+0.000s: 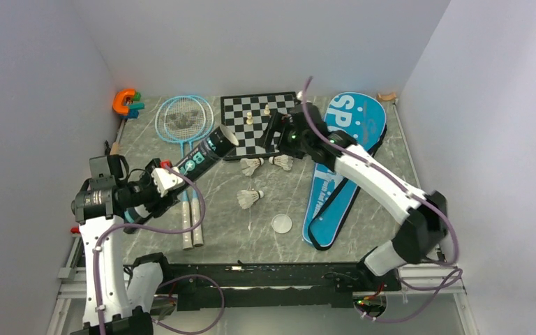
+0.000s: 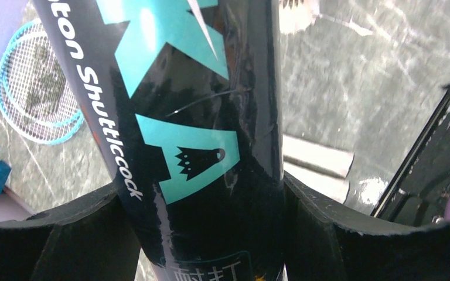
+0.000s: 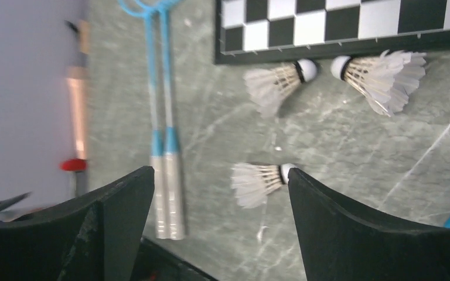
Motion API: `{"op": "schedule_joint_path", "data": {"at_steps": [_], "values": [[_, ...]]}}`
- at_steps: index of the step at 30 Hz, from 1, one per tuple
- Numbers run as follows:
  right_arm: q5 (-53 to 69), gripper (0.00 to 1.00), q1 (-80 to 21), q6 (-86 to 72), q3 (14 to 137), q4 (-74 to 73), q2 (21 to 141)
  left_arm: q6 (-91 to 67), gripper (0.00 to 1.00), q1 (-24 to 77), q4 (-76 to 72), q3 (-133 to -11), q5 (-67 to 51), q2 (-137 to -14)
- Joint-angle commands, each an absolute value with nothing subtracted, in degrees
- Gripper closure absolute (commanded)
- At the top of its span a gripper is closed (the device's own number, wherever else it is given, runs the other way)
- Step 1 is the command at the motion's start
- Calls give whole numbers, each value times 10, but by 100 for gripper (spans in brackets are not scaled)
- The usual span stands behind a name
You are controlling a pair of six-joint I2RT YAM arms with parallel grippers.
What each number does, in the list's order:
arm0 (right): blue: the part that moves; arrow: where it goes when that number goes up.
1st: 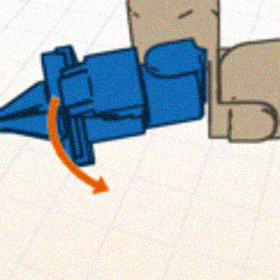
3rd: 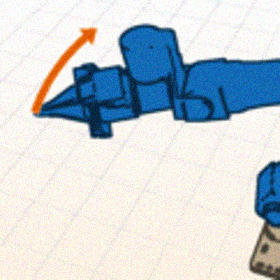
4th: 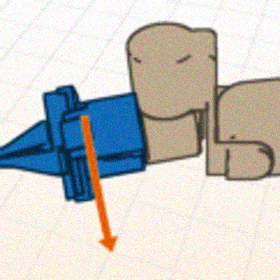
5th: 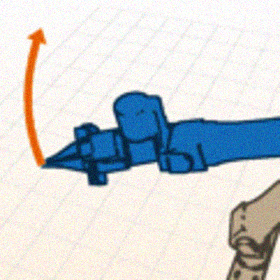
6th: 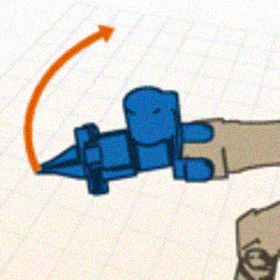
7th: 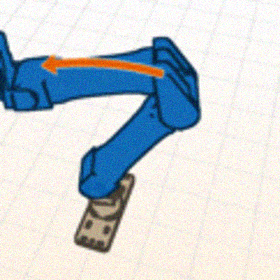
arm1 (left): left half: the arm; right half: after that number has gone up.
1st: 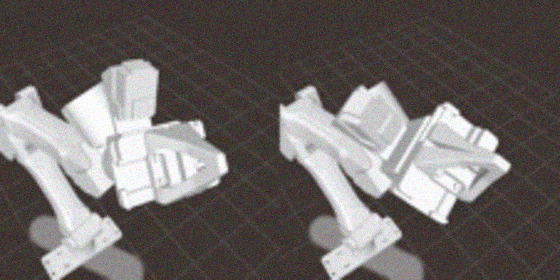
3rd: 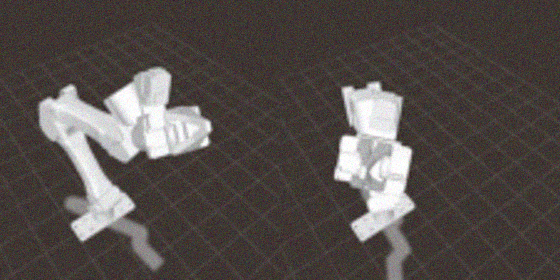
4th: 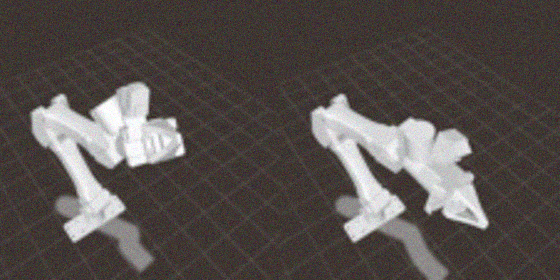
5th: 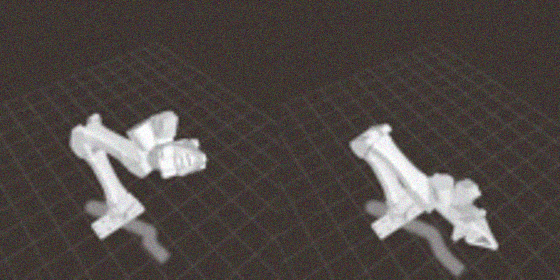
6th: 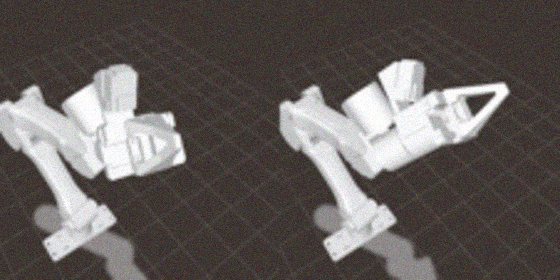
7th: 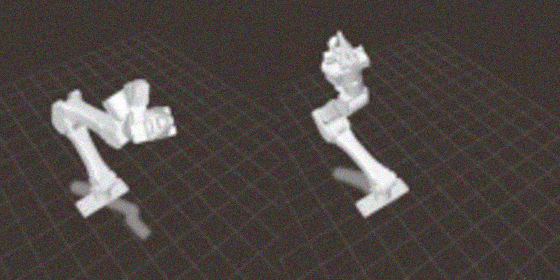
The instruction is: Pack up the badminton gear
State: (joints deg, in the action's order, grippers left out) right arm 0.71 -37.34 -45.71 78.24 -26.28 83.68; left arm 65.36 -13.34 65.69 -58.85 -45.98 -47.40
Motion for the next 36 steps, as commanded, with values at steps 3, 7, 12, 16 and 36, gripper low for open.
{"op": "schedule_joint_path", "data": {"at_steps": [3, 7, 12, 16, 36], "values": [[-75, 14, -421, -374, 864, -326, 967, 776, 68, -184, 741, -606, -475, -469], [-168, 18, -462, -339, 905, -332, 1037, 804, 69, -202, 760, -590, -492, -446], [-212, 24, -476, -318, 926, -308, 1097, 844, 69, -208, 775, -549, -494, -395], [-237, 29, -482, -308, 939, -294, 1142, 856, 69, -209, 782, -546, -497, -375], [-286, 84, -481, -296, 935, -242, 1181, 838, 69, -209, 783, -555, -537, -379]]}}
